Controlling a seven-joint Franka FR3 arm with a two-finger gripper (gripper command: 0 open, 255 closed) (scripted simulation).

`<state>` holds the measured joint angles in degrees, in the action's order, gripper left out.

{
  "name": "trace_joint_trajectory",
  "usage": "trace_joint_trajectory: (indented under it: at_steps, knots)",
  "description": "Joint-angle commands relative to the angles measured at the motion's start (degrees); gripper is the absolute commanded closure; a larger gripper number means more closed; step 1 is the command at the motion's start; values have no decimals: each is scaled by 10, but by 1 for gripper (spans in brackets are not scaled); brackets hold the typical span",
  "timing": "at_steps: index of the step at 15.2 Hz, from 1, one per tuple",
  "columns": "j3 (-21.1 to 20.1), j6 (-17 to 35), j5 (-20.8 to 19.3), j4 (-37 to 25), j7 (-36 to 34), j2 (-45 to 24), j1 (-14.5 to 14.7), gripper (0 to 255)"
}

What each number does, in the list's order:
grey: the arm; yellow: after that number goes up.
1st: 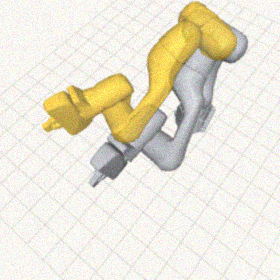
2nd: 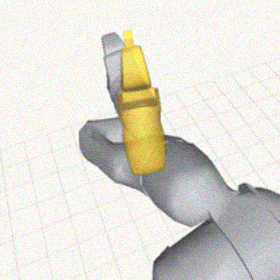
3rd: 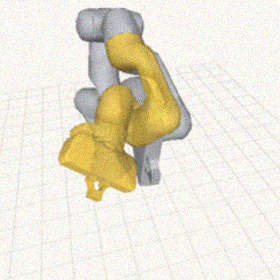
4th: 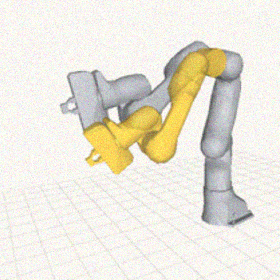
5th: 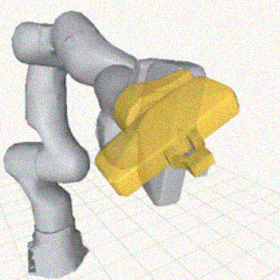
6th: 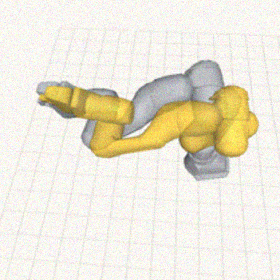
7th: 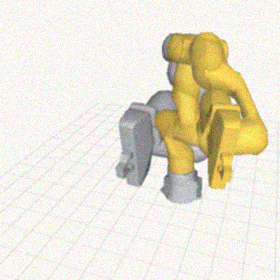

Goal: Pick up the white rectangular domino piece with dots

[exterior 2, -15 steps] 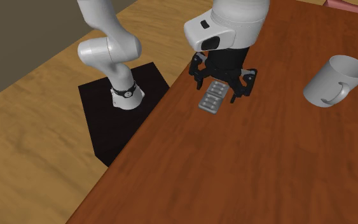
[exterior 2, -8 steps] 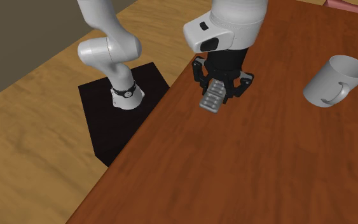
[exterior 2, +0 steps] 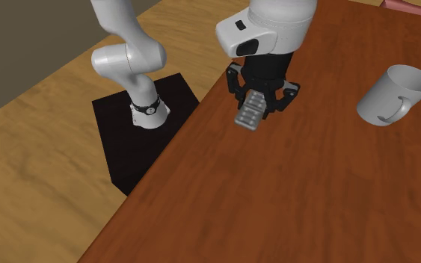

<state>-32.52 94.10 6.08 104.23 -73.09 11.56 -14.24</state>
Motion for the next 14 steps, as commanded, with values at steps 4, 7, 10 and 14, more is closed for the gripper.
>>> trace_joint_trajectory:
  at_steps: [4, 7, 10, 14]
  knots:
    - [0, -38, -5, -45, -4, -9, -2, 255]
    - [-1, -62, -9, -76, -7, -17, -2, 255]
    - [-3, -86, -13, -108, -11, -26, -3, 255]
    - [-5, -104, -17, -132, -14, -33, -3, 255]
